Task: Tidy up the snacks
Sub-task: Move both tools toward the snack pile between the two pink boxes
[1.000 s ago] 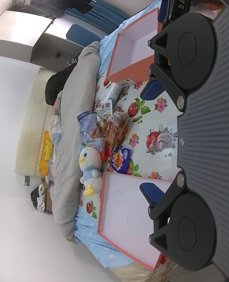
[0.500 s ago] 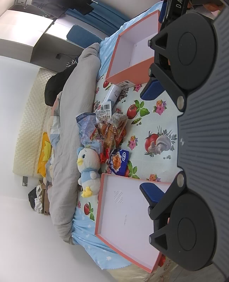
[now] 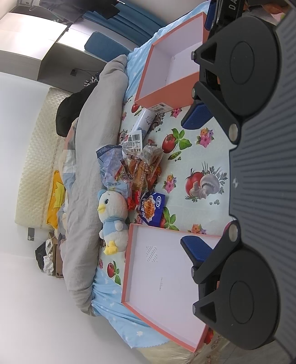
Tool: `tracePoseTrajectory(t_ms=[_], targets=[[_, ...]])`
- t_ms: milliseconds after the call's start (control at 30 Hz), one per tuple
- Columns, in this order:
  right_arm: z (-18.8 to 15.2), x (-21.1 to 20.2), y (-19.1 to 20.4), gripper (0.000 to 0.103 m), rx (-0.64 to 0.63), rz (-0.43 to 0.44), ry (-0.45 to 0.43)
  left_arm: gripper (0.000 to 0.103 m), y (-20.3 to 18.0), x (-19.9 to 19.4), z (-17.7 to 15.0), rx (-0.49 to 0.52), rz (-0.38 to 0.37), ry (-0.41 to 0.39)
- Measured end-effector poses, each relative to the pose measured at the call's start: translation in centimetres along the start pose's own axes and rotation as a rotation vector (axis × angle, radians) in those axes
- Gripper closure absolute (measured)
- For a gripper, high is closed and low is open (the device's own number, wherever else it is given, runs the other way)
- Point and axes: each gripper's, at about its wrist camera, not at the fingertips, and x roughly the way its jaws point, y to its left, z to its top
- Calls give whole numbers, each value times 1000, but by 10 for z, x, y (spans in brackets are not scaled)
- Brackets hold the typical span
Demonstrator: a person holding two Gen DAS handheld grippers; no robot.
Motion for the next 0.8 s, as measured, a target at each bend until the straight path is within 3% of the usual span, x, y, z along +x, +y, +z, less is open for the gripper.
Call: tracePoseTrajectory(t_ms=[800], targets=[[-9,13,2,0,-22,33,24,2,2,37,-12,20,8,71]])
